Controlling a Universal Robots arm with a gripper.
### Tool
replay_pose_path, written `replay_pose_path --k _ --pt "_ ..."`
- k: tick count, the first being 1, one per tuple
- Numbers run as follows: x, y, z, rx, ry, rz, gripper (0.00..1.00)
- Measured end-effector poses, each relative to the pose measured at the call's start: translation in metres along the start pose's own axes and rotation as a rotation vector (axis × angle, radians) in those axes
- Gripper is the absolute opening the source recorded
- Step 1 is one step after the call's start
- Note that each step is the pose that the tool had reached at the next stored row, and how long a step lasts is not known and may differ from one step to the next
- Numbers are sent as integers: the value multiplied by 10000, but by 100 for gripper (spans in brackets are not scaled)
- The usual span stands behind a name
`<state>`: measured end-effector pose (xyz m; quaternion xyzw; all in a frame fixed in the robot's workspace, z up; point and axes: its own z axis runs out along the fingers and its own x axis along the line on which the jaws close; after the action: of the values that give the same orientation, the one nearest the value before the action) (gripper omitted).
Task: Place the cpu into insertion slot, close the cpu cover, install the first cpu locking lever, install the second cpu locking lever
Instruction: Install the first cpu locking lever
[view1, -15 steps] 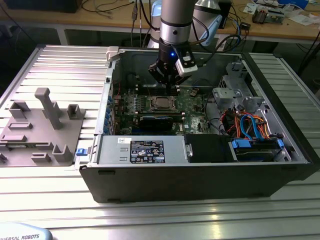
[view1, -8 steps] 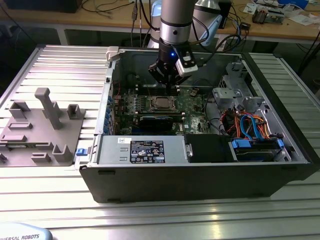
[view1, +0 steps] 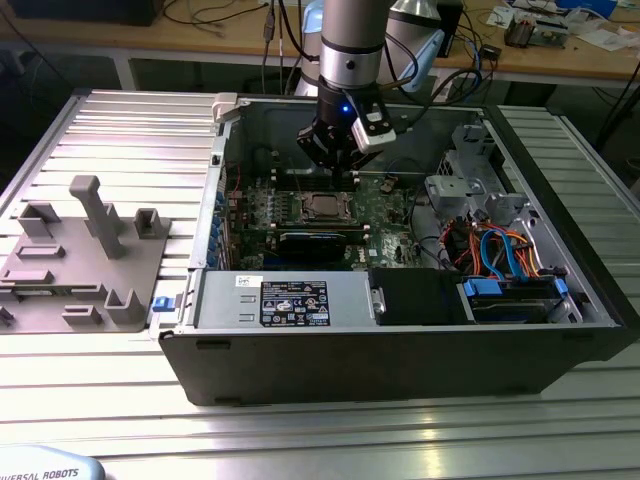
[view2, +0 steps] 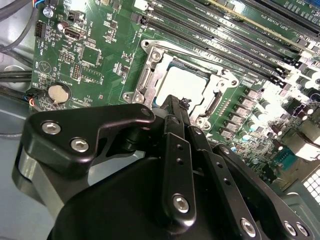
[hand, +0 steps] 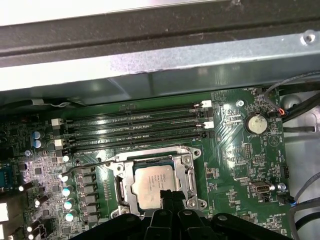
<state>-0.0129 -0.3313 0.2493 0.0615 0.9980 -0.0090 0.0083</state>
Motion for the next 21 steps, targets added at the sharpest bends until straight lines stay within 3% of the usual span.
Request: replay_pose_path --k 8,12,17,21 --pt "1 0 0 -18 1 -66 11" --pt "0 0 0 -121 12 -110 11" --pt "0 0 0 -326 36 -146 11" --pt "0 0 0 -350 39 -313 11"
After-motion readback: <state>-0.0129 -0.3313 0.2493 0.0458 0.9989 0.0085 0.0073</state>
